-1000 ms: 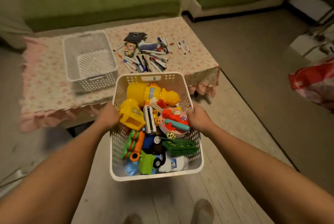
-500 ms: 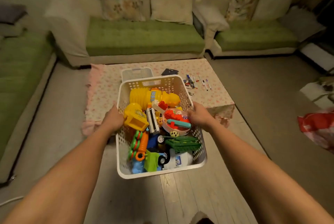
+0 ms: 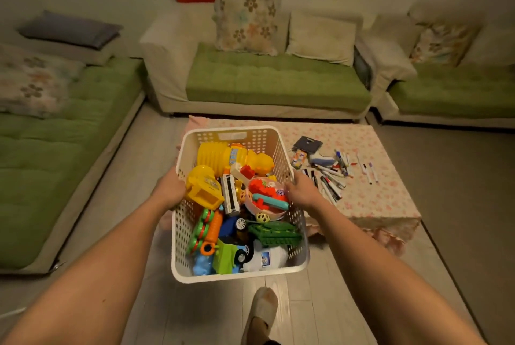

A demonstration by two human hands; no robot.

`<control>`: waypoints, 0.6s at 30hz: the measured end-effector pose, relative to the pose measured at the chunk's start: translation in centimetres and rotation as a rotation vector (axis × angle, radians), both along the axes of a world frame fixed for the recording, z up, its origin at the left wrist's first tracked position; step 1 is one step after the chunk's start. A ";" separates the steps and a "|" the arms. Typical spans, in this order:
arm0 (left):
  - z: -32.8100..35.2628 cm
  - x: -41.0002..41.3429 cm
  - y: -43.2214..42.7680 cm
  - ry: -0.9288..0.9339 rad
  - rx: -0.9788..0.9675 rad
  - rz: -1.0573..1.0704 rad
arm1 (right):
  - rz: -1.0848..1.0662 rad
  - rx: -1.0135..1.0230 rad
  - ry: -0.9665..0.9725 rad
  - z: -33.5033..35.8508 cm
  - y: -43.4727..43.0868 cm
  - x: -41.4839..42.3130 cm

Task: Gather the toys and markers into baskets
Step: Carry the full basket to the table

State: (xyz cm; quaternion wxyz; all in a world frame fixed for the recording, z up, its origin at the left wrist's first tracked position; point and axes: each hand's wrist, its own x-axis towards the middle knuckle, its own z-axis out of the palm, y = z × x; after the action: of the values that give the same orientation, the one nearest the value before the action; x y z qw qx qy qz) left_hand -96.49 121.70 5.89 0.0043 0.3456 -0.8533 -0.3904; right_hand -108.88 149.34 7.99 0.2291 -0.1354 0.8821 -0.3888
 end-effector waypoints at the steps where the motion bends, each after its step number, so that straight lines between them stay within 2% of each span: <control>1: -0.3 -0.5 -0.6 -0.006 -0.008 0.023 | 0.007 -0.014 -0.010 -0.6 -0.7 -1.0; 8: -2.8 -5.1 -7.9 -0.049 0.013 0.154 | 0.117 -0.049 -0.020 -1.6 -7.8 -8.5; 18: -7.3 -10.8 -17.1 -0.093 0.044 0.279 | 0.107 0.001 -0.036 -5.4 -17.9 -14.0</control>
State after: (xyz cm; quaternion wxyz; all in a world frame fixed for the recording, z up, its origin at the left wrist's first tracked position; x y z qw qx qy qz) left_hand -107.32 104.58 -1.43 0.0114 0.4783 -0.7875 -0.3884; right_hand -122.90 131.49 2.63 0.2655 -0.1750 0.8695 -0.3780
